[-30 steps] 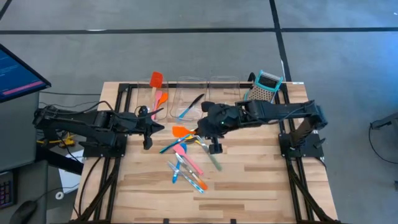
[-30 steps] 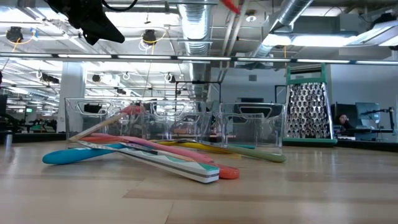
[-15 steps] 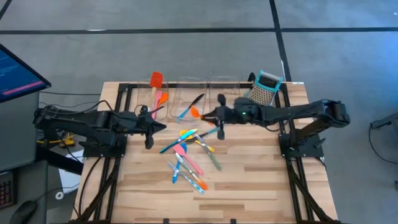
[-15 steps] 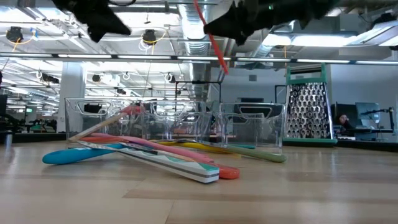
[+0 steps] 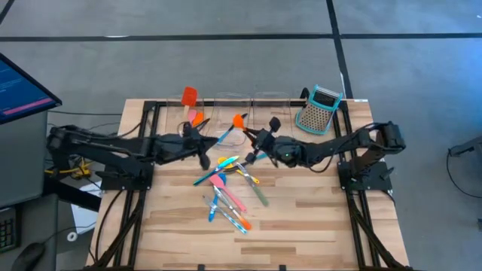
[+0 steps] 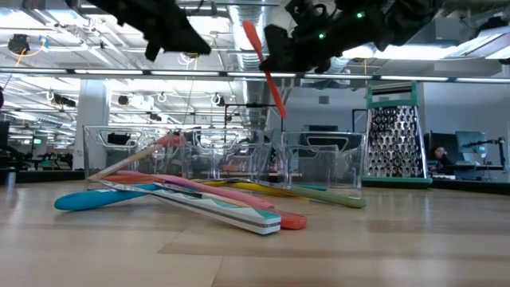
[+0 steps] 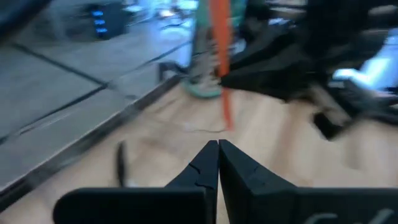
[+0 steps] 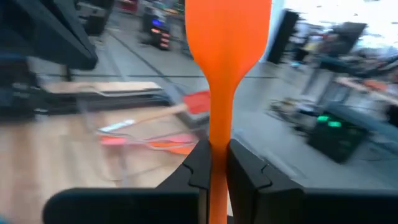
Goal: Pick & Place Kitchen Items
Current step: Put the orange spatula into the left transparent bin
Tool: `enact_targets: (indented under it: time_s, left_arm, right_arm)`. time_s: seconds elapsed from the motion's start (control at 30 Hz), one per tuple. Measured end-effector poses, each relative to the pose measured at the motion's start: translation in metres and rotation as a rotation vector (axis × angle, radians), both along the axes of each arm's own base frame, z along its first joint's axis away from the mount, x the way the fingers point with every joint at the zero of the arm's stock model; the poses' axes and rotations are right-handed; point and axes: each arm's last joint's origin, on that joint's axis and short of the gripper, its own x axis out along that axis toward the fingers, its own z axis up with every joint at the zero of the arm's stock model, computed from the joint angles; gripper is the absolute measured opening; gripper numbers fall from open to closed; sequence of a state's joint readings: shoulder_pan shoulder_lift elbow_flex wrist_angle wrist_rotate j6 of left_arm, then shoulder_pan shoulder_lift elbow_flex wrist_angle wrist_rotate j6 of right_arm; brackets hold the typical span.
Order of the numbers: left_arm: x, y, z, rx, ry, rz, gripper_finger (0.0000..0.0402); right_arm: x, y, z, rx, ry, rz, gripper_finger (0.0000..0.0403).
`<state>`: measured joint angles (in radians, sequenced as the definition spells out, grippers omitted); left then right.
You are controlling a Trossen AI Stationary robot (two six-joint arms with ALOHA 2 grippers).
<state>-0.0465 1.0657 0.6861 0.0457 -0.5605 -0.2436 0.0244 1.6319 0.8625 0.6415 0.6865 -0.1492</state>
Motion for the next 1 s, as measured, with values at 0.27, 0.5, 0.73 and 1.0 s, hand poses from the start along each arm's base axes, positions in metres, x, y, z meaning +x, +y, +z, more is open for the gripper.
enact_targets:
  time_s: [0.27, 0.5, 0.73, 1.0]
  left_arm:
    - [0.019, 0.013, -0.015, -0.027, 0.009, -0.010, 0.0002]
    - [0.021, 0.012, -0.014, -0.041, -0.006, -0.052, 0.0002]
    - [0.021, 0.016, -0.010, -0.032, -0.044, -0.024, 0.0002]
    - [0.025, 0.017, 0.001, -0.007, -0.164, -0.021, 0.0002]
  right_arm:
    - [0.016, 0.018, -0.007, -0.059, 0.048, -0.119, 0.0019]
    - [0.024, 0.026, -0.012, -0.089, 0.078, -0.168, 0.0019]
    - [0.023, 0.029, -0.010, -0.090, 0.071, -0.157, 0.0019]
    - [0.023, 0.029, -0.010, -0.089, 0.071, -0.156, 0.0019]
